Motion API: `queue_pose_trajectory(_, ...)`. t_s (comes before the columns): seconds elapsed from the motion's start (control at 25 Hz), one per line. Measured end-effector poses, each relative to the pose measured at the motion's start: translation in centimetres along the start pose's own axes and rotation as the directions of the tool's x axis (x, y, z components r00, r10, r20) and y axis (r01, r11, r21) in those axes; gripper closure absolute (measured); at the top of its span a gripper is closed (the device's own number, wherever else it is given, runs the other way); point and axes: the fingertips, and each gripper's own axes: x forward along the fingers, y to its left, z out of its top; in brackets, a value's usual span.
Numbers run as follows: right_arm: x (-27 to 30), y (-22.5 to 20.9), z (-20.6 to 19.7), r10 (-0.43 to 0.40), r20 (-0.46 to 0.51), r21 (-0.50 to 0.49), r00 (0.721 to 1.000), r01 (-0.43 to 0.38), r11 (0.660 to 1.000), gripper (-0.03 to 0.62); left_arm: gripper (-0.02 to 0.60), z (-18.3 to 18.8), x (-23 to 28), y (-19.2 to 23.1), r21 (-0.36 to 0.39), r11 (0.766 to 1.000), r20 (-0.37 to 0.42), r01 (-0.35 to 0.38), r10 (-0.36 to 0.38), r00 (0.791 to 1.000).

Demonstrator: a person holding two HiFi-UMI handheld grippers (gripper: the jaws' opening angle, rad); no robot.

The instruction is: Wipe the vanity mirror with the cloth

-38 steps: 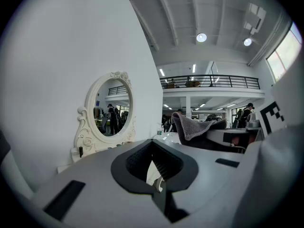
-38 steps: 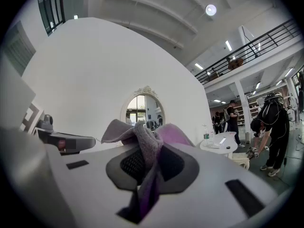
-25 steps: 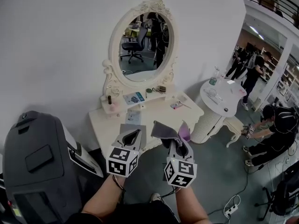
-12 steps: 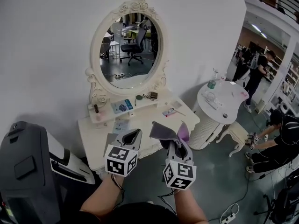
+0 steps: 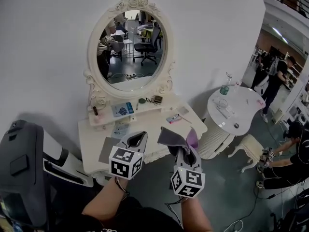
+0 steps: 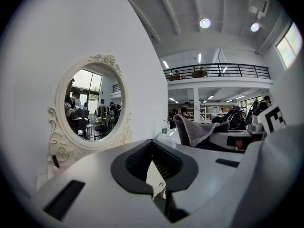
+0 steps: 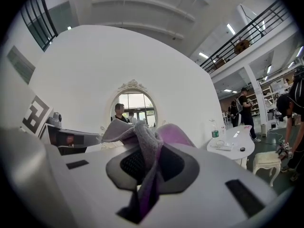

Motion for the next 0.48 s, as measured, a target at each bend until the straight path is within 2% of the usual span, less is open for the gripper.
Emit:
queue_pose_trajectory(0.24,1.8,-0.9,-1.0,0.018,-0.023,0.007,1.0,-0.017,1.0,0.549,0.581,-0.5,1.9,0.5,0.001,1.0,-0.017,-0.012,0.012,1.0)
queue_pose_trajectory(0.48,5.3,-1.2,-1.5,0.037,-0.044,-0.024,0.998,-0.038,0.999,0.549,0.581,-1.1,5.0,3.1,-0.032,0.999,-0.023,-0.032,0.032,0.999)
